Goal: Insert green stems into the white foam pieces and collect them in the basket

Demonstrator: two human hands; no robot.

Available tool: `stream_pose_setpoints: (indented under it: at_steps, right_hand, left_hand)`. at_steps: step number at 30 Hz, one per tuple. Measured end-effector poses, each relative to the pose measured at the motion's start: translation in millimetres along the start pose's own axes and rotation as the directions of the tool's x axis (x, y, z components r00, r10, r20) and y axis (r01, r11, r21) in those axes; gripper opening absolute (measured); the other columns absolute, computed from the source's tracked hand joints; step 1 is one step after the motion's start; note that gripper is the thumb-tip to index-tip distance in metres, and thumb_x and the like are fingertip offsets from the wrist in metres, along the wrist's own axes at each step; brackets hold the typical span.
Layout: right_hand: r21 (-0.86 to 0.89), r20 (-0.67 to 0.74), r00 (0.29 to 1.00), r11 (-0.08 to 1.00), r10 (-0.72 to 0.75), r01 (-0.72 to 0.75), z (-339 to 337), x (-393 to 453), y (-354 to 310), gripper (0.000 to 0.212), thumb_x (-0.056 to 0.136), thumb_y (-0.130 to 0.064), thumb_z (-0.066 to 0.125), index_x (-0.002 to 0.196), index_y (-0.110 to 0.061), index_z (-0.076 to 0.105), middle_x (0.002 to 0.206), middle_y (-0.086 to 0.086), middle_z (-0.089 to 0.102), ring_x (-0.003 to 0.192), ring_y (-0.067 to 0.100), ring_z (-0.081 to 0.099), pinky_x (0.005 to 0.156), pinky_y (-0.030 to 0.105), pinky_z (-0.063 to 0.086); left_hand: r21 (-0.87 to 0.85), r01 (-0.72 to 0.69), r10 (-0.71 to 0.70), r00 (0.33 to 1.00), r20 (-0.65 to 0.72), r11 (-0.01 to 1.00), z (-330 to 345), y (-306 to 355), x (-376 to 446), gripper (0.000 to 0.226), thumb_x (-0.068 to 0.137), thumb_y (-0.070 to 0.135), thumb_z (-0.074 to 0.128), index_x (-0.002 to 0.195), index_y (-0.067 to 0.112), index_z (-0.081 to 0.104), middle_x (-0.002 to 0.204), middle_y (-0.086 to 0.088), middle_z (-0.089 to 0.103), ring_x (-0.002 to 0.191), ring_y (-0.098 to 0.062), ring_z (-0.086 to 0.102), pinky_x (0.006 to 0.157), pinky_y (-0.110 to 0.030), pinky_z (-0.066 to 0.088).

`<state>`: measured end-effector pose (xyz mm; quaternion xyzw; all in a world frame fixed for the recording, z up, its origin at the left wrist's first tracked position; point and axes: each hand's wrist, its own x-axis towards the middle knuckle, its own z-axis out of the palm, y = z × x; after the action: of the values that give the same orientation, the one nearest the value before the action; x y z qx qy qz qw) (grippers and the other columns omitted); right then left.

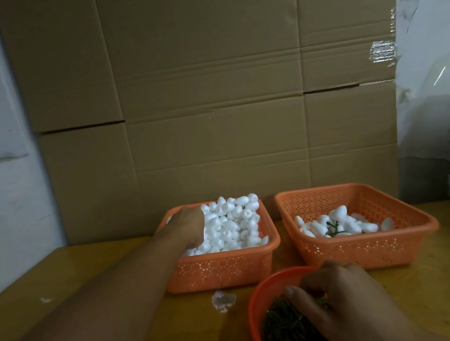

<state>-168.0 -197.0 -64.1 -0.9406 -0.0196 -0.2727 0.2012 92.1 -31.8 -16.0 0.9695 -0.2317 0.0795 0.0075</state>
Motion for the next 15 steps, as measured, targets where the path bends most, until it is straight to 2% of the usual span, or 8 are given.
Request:
stream_pose_setpoints:
  at_steps: [4, 7, 9, 12, 15]
  right_hand:
    - [-0.002, 0.002, 1.000, 1.000, 0.004, -0.004, -0.7, 0.8, -0.7, 0.042, 0.086, -0.065, 0.048, 0.077, -0.029, 0.067, 0.062, -0.018, 0.057, 0.073, 0.007, 0.058, 0.067, 0.023, 0.038]
    - [0.000, 0.017, 1.000, 1.000, 0.008, -0.008, -1.6, 1.4, -1.9, 0.032, 0.086, -0.062, 0.052, 0.073, -0.035, 0.064, 0.057, -0.022, 0.054, 0.070, 0.004, 0.057, 0.065, 0.023, 0.035]
    - [-0.007, 0.019, 1.000, 1.000, 0.015, -0.015, -2.3, 1.6, -3.1, 0.028, 0.085, -0.060, 0.056, 0.072, -0.036, 0.063, 0.054, -0.022, 0.050, 0.067, 0.002, 0.055, 0.063, 0.022, 0.031]
    - [-0.028, 0.039, 0.999, 0.999, 0.021, -0.020, -2.9, 2.0, -4.5, 0.028, 0.085, -0.059, 0.057, 0.079, -0.034, 0.068, 0.060, -0.020, 0.053, 0.071, 0.004, 0.058, 0.066, 0.023, 0.036]
    - [-0.042, 0.071, 0.997, 0.999, 0.027, -0.024, -2.9, 2.1, -5.3, 0.028, 0.086, -0.060, 0.054, 0.087, -0.037, 0.071, 0.070, -0.019, 0.061, 0.077, 0.005, 0.060, 0.074, 0.024, 0.046]
  left_hand:
    - [-0.064, 0.018, -0.021, 0.999, -0.045, 0.998, 3.4, -1.1, -0.3, 0.019, 0.089, 0.006, 0.065, 0.107, 0.013, 0.063, 0.109, -0.002, 0.067, 0.099, -0.020, 0.064, 0.079, -0.031, 0.052]
    - [-0.202, 0.004, -0.032, 0.991, -0.133, 0.979, 3.1, -1.7, -1.1, 0.014, 0.090, 0.004, 0.058, 0.091, 0.017, 0.056, 0.098, -0.001, 0.065, 0.082, -0.016, 0.059, 0.064, -0.029, 0.045]
    - [-0.273, -0.015, -0.041, 0.980, -0.195, 0.962, 1.2, -2.2, -3.3, 0.022, 0.085, 0.003, 0.058, 0.083, 0.023, 0.049, 0.092, 0.002, 0.061, 0.082, -0.018, 0.057, 0.064, -0.030, 0.043]
    - [-0.422, -0.075, -0.062, 0.951, -0.302, 0.903, -1.4, -2.5, -11.2, 0.021, 0.084, 0.013, 0.064, 0.083, 0.028, 0.050, 0.086, 0.009, 0.063, 0.081, -0.016, 0.062, 0.073, -0.039, 0.054]
    - [-0.556, -0.175, -0.091, 0.904, -0.417, 0.813, -1.0, 0.8, -25.3, 0.023, 0.083, 0.022, 0.070, 0.086, 0.033, 0.050, 0.082, 0.015, 0.064, 0.073, -0.007, 0.063, 0.071, -0.038, 0.057]
